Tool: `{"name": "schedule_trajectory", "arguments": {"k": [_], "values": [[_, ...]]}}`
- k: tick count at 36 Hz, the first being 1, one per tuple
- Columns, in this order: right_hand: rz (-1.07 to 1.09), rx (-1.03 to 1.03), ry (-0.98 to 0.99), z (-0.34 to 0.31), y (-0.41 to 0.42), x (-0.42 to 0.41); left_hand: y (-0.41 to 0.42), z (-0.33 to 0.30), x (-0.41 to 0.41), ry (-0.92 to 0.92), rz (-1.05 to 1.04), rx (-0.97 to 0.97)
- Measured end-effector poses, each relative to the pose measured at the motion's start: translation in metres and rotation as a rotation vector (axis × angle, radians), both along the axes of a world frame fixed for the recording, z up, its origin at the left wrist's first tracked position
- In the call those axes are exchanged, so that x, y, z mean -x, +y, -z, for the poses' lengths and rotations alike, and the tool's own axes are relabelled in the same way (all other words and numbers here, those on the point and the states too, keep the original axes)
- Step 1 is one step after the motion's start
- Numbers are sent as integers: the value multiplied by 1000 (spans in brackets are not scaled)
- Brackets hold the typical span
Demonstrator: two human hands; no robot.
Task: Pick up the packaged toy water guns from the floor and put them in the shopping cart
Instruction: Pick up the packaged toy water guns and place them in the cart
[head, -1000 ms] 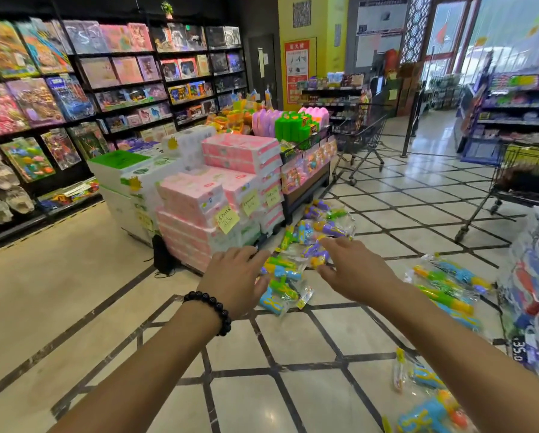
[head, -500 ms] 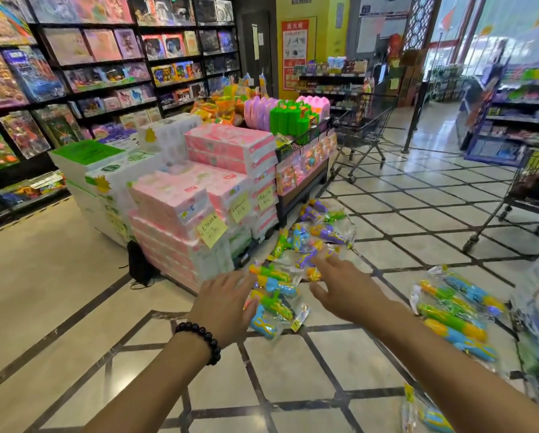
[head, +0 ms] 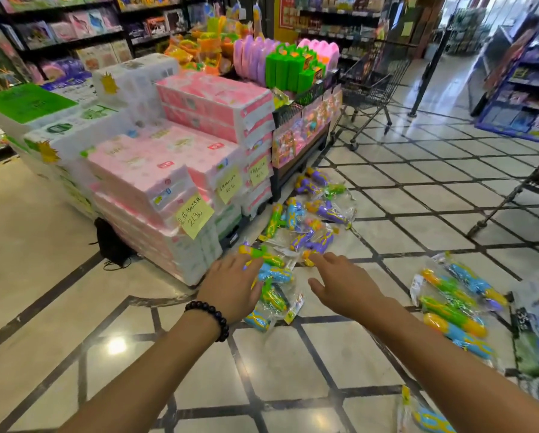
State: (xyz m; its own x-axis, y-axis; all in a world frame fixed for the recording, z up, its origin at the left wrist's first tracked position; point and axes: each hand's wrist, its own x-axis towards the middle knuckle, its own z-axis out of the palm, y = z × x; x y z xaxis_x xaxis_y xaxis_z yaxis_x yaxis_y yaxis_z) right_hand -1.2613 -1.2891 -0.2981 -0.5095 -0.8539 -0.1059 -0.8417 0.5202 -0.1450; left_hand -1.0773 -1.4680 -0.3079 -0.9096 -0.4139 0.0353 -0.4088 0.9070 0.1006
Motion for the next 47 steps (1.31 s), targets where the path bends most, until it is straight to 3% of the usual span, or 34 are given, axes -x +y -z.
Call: {"name": "schedule_trajectory", "arguments": {"k": [19, 33, 42, 47], "values": [[-266, -178, -92, 91, -140, 188, -97, 82, 137, -164, -227, -65], [-358, -361, -111, 184, -220, 233, -148, 173, 184, -229, -304, -183], [-320, -384, -204, 279, -263, 249, -192, 261, 203, -299, -293, -243], [-296, -399, -267, 362, -283, 251, -212, 346, 206, -353, -269, -287]]}}
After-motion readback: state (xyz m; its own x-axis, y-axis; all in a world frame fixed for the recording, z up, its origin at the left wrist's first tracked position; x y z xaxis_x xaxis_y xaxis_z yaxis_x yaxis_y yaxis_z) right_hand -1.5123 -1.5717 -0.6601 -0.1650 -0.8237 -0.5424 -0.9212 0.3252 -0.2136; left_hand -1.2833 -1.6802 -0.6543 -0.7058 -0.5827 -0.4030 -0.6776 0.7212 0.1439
